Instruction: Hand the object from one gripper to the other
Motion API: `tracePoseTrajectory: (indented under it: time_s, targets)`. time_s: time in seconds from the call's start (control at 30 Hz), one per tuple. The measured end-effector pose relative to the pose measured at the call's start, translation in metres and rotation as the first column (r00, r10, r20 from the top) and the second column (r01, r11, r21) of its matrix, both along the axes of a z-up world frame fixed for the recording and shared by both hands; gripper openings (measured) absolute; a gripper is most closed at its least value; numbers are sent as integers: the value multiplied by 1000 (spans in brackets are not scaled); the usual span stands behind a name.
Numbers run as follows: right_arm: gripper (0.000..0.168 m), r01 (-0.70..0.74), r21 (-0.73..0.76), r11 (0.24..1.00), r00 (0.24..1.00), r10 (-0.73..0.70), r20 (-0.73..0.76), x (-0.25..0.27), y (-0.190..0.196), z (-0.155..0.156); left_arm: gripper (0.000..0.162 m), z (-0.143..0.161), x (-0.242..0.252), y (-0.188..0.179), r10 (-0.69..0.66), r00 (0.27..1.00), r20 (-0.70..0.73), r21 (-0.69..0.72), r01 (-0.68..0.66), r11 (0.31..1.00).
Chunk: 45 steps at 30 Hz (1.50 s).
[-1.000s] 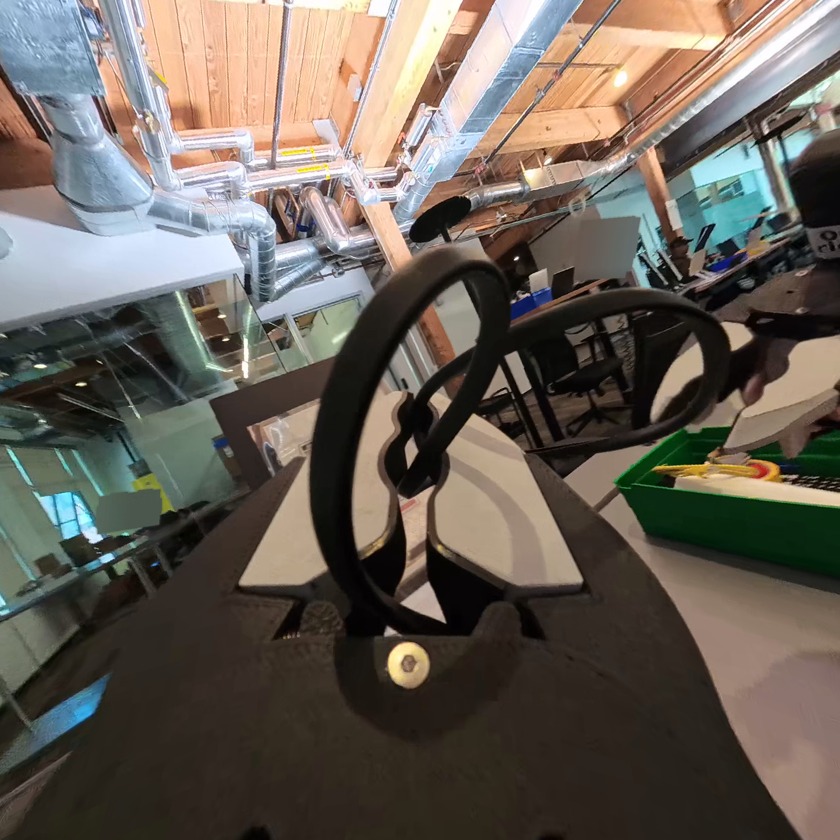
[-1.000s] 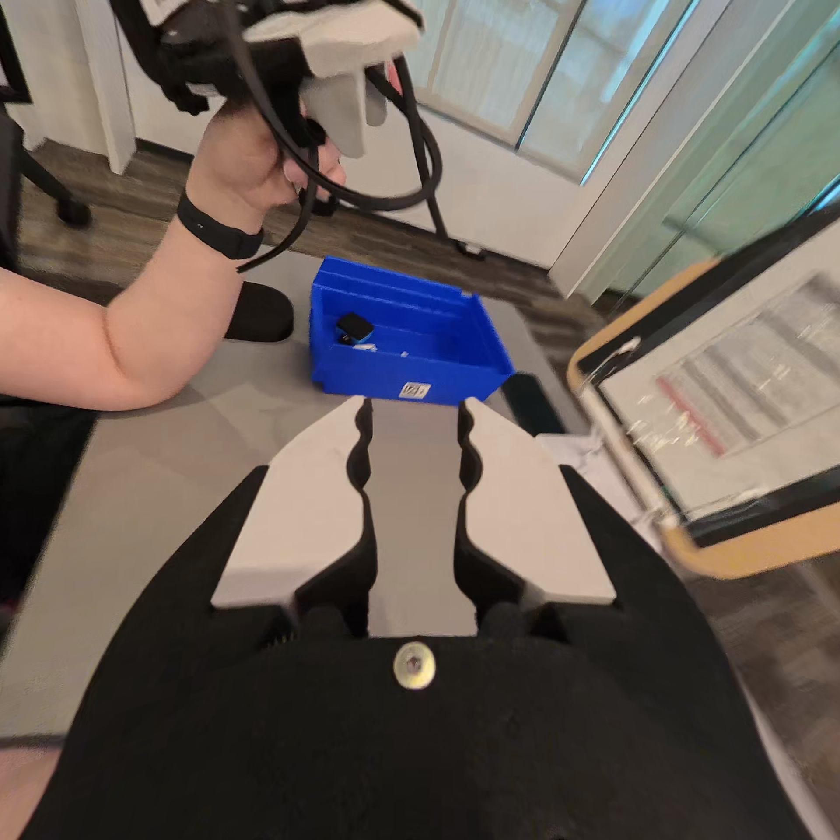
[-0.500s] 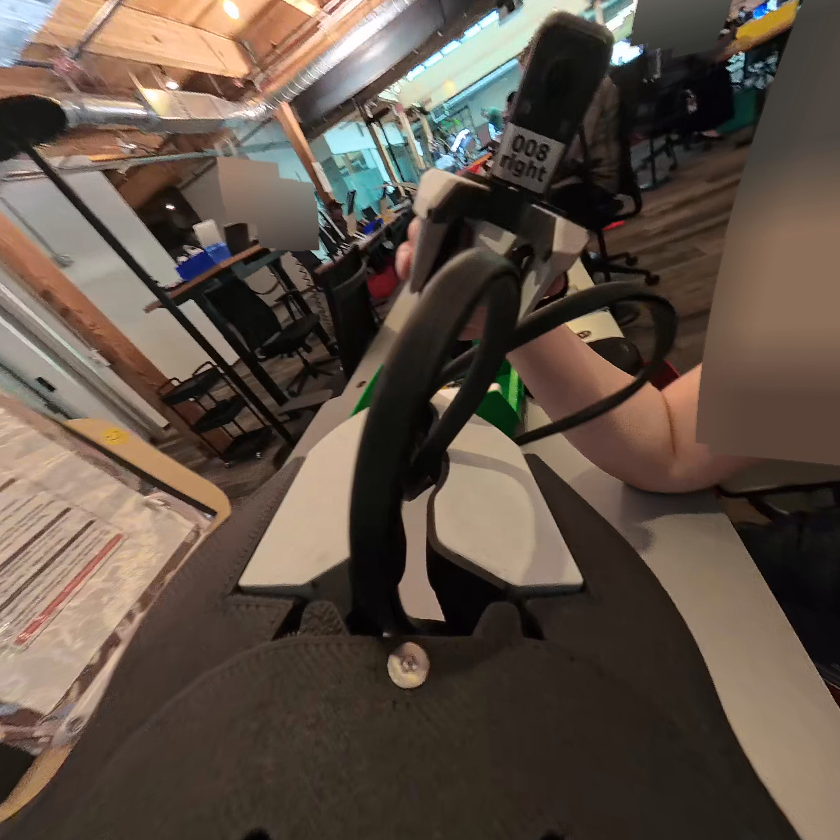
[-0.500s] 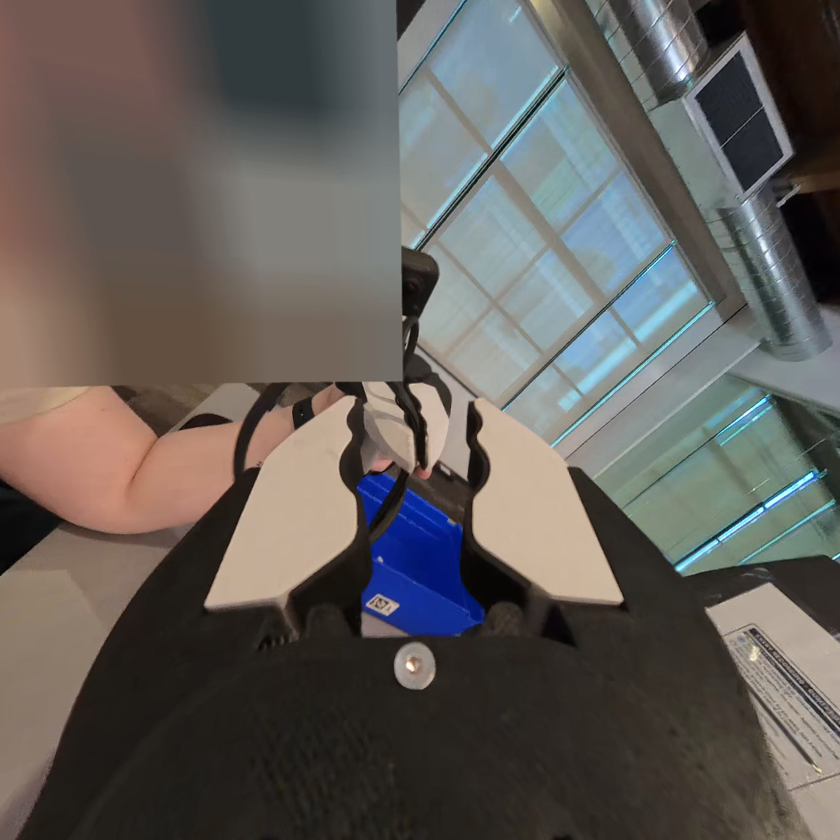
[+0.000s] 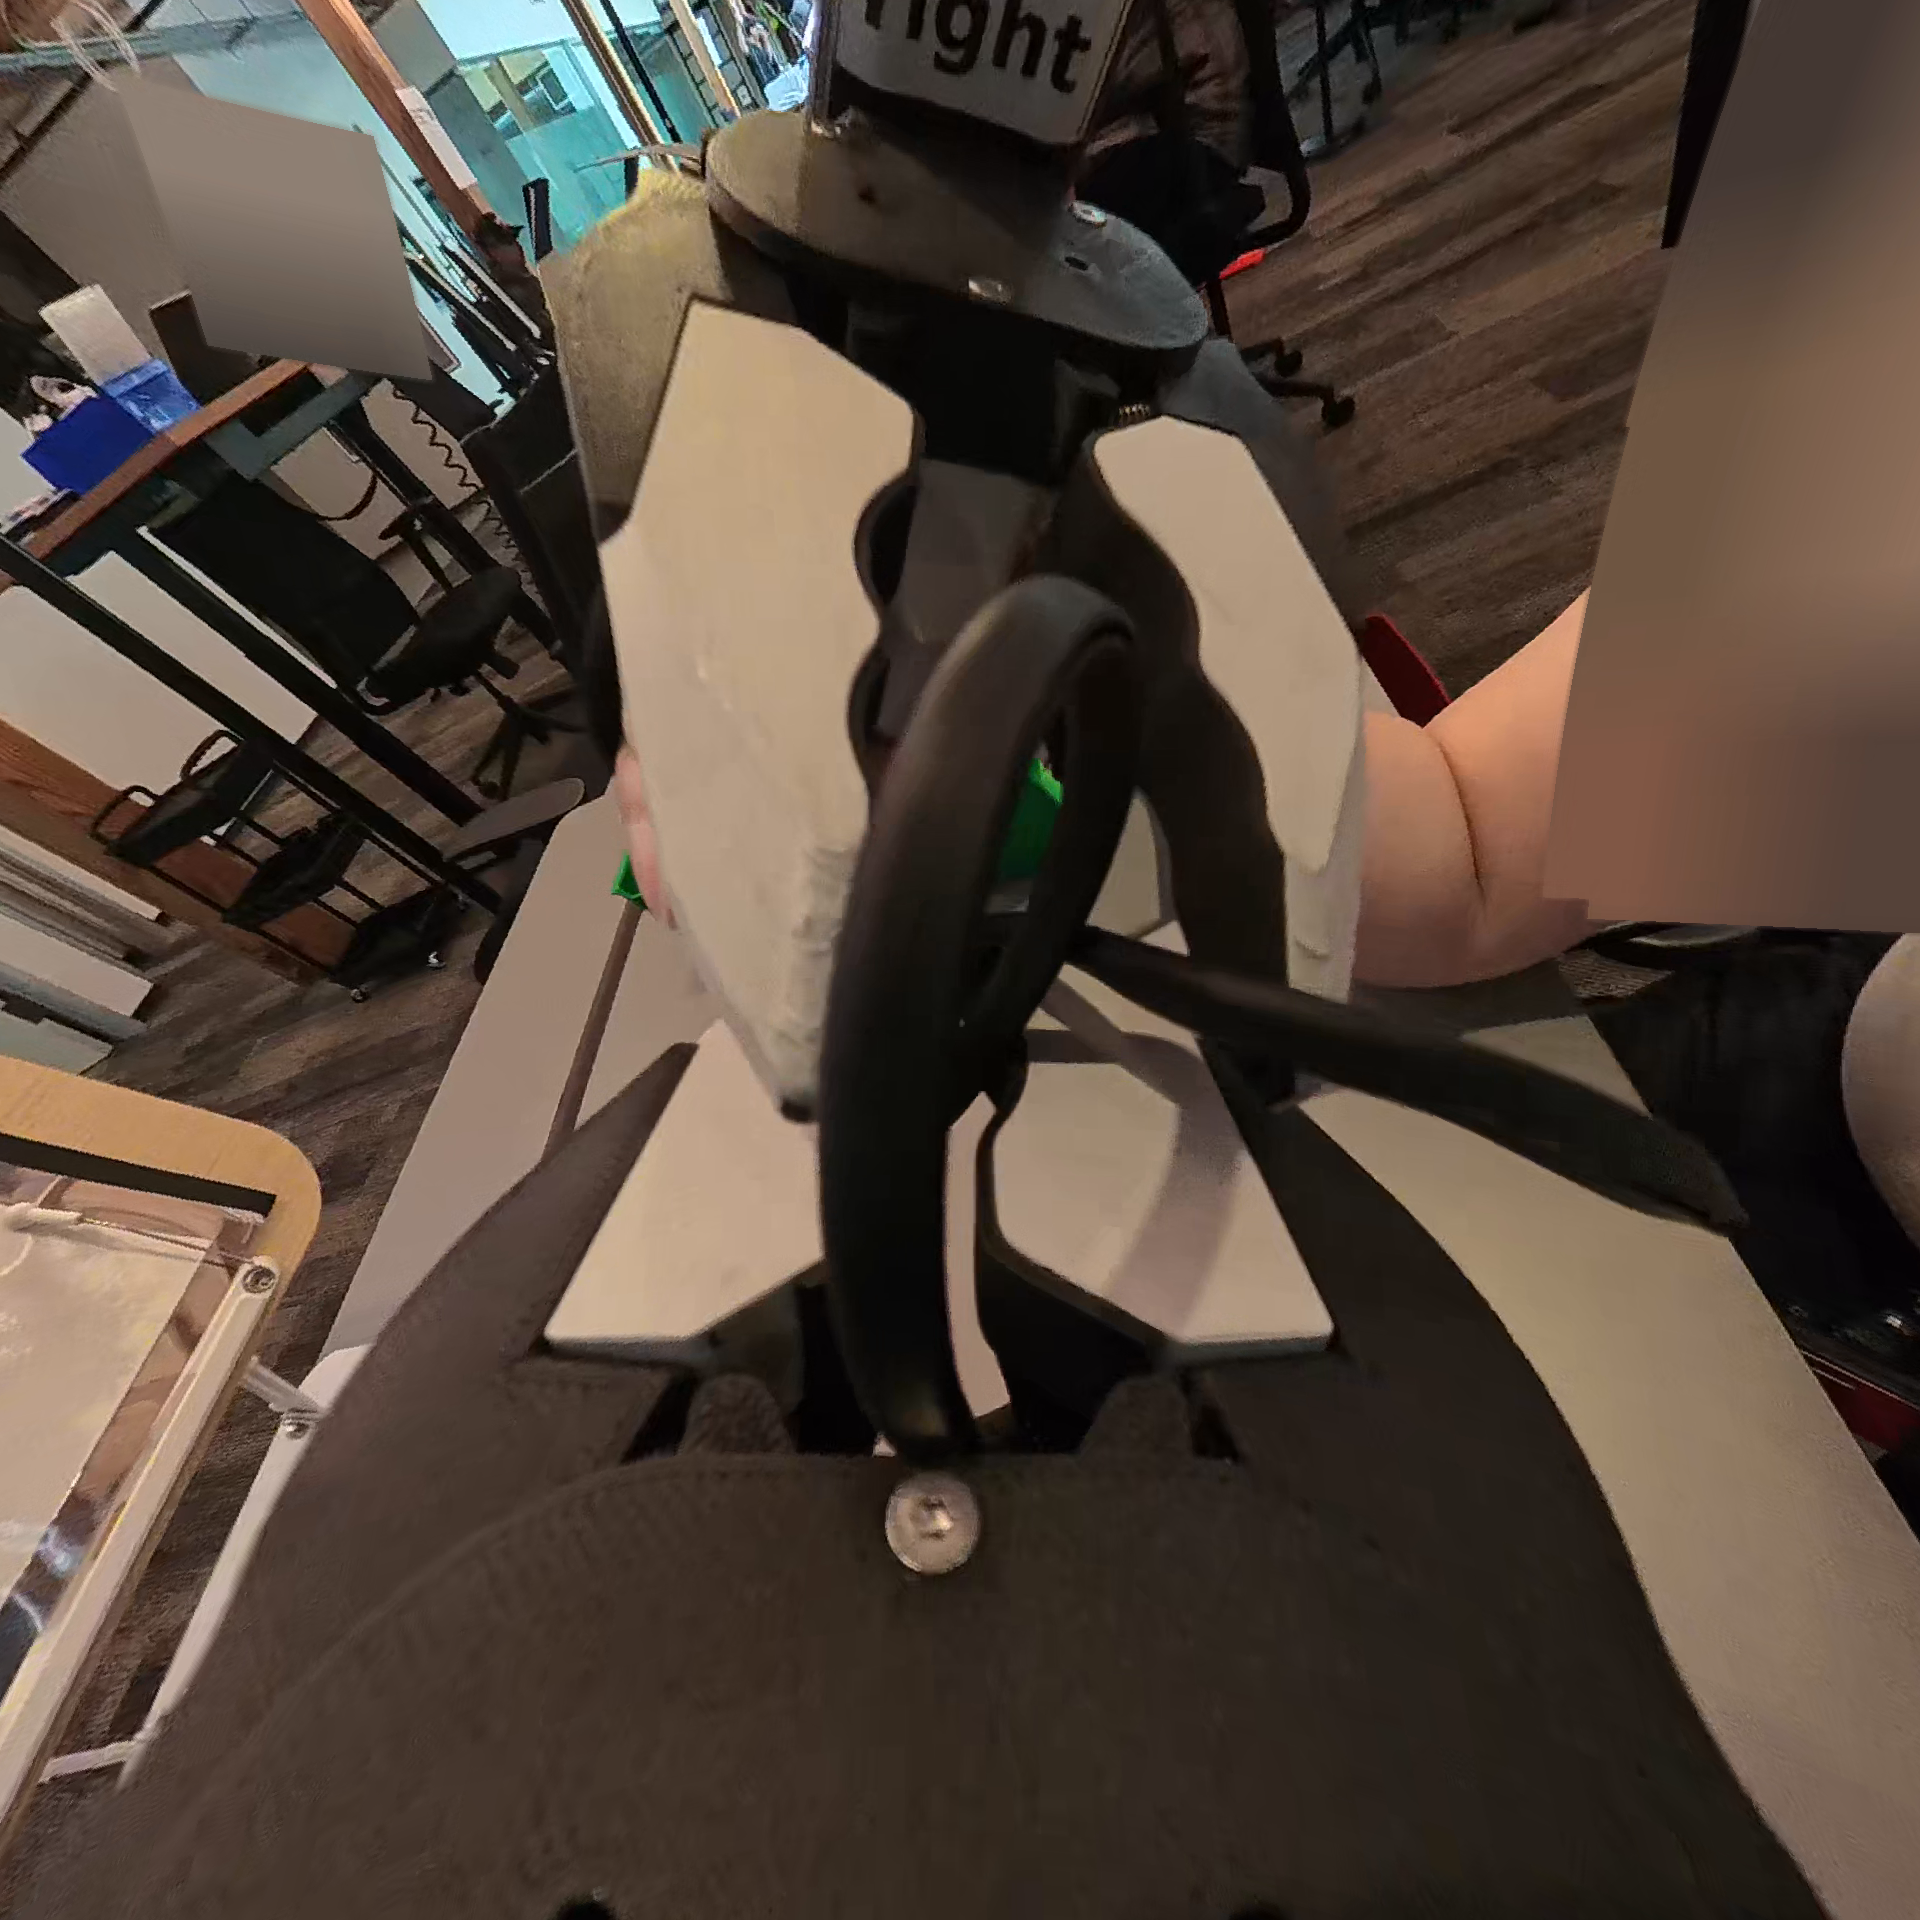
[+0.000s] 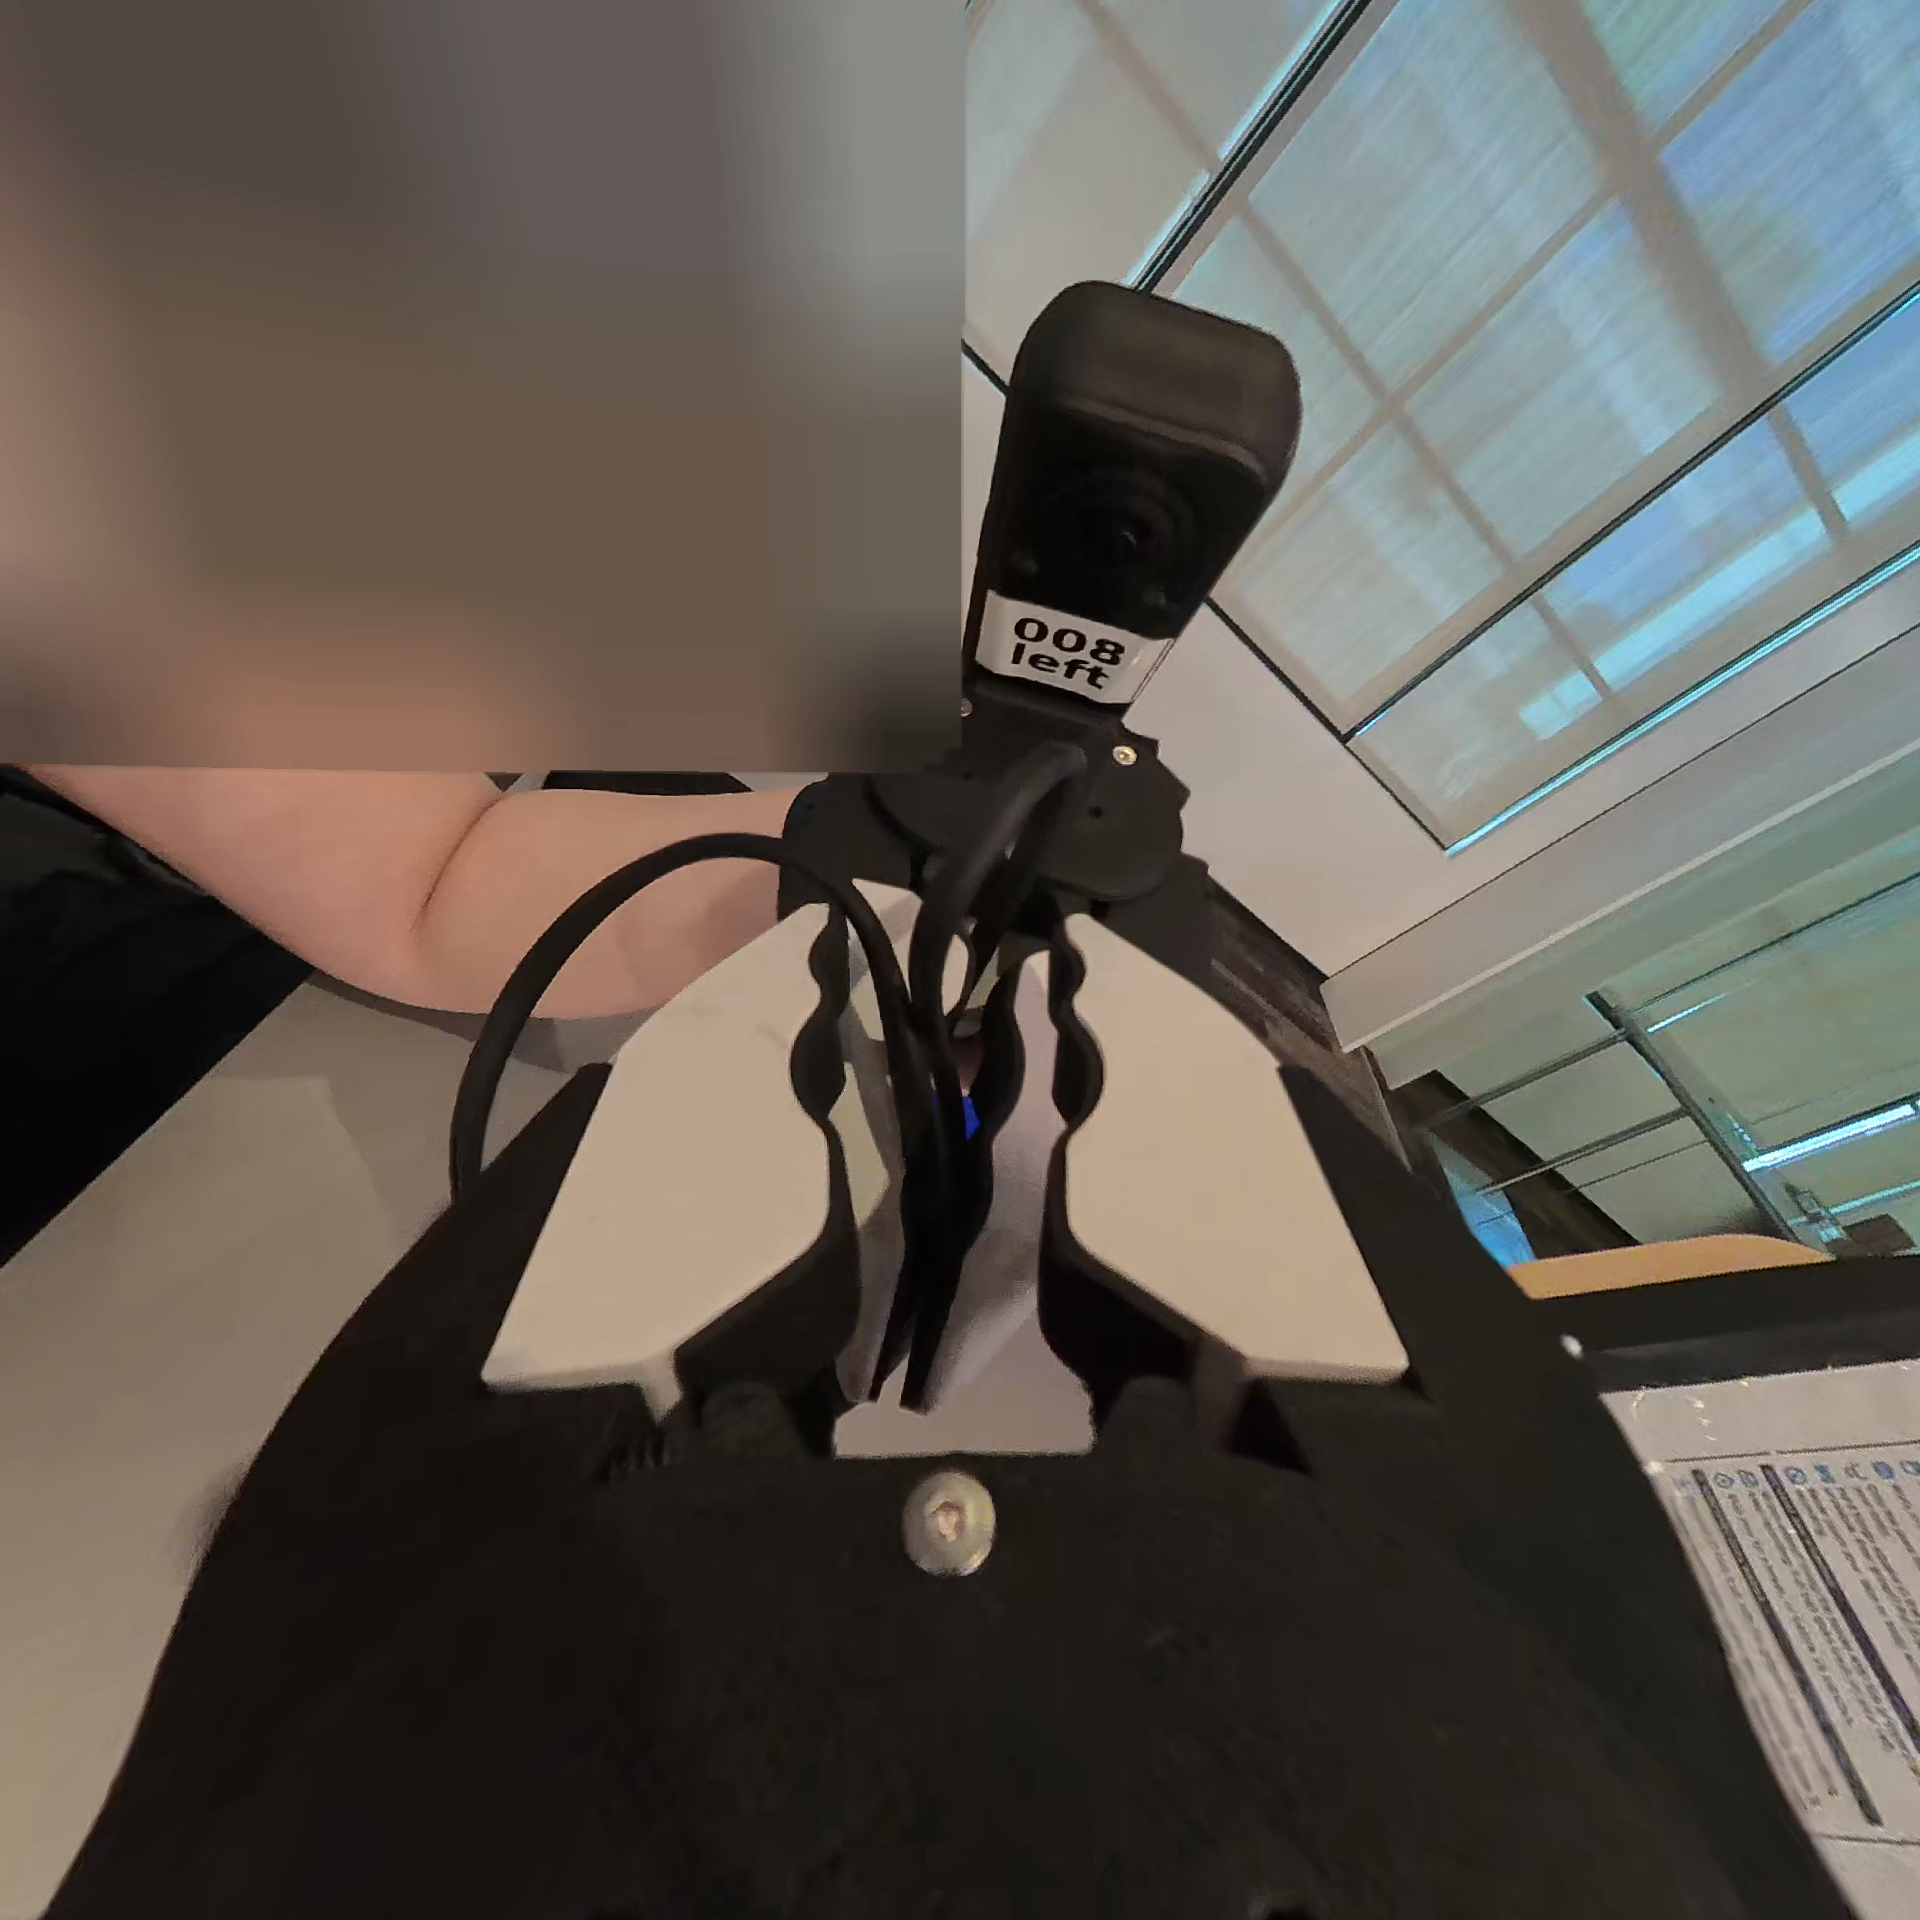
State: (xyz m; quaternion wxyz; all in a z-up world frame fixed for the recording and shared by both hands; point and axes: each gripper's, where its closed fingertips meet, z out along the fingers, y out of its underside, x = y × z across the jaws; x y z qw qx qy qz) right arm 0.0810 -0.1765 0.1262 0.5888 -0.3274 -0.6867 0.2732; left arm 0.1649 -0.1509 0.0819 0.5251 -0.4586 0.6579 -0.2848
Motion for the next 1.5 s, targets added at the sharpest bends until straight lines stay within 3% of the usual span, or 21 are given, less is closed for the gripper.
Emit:
tracePoseTrajectory:
  time_s: [0.03, 0.1, 0.2, 0.3, 0.43, 0.6, 0.77, 0.87, 0.97, 1.07, 1.2, 1.33, 1.43, 1.5]
  targets:
    - [37, 10, -1, 1000, 1000, -10, -6, -1, 2, 1, 2, 0, 0, 1, 1, 1000, 0, -3, -1, 1000]
    - [35, 17, -1, 1000, 1000, -17, -19, -1, 3, 4, 3, 1, 0, 4, 16, 1000, 14, -3, -16, 1000]
    - [10, 10, -25, 1000, 999, -11, -53, 1, 3, 12, 5, 7, -2, 7, 24, 998, 50, -32, -23, 999]
    - [6, 2, -101, 995, 997, -9, -73, 3, 6, 19, 6, 12, -2, 7, 20, 996, 83, -30, -17, 999]
    - [5, -5, -231, 973, 994, -21, -110, 10, 17, 27, 32, 16, -3, 16, 72, 991, 116, -31, -69, 997]
    - [4, 76, -310, 948, 978, -131, -161, 24, 42, 37, 70, 28, -19, 48, 230, 957, 175, -76, -220, 973]
    - [6, 204, -372, 905, 927, -301, -224, 50, 74, 49, 73, 33, -51, 81, 406, 894, 190, -132, -387, 913]
    - [5, 312, -422, 851, 861, -441, -253, 77, 99, 53, 74, 33, -87, 109, 569, 801, 184, -84, -564, 821]
    - [4, 539, -442, 717, 709, -670, -221, 119, 141, 45, 69, 37, -119, 125, 678, 707, 201, -72, -680, 730]
    - [5, 676, -484, 556, 568, -811, -139, 157, 174, 27, 67, 43, -124, 122, 689, 690, 220, -82, -691, 718]
    - [5, 762, -507, 403, 462, -887, -9, 187, 200, -2, 65, 35, -108, 117, 676, 716, 175, -16, -685, 729]
    - [5, 771, -510, 381, 459, -888, 32, 186, 203, -9, 65, 1, -87, 125, 686, 728, 7, 39, -685, 727]
    - [5, 762, -506, 405, 477, -879, 16, 176, 198, -4, 77, -31, -75, 138, 688, 713, -138, -27, -697, 717]
    - [5, 762, -495, 416, 484, -875, 10, 170, 196, -1, 81, -38, -58, 140, 643, 752, -145, -124, -658, 743]
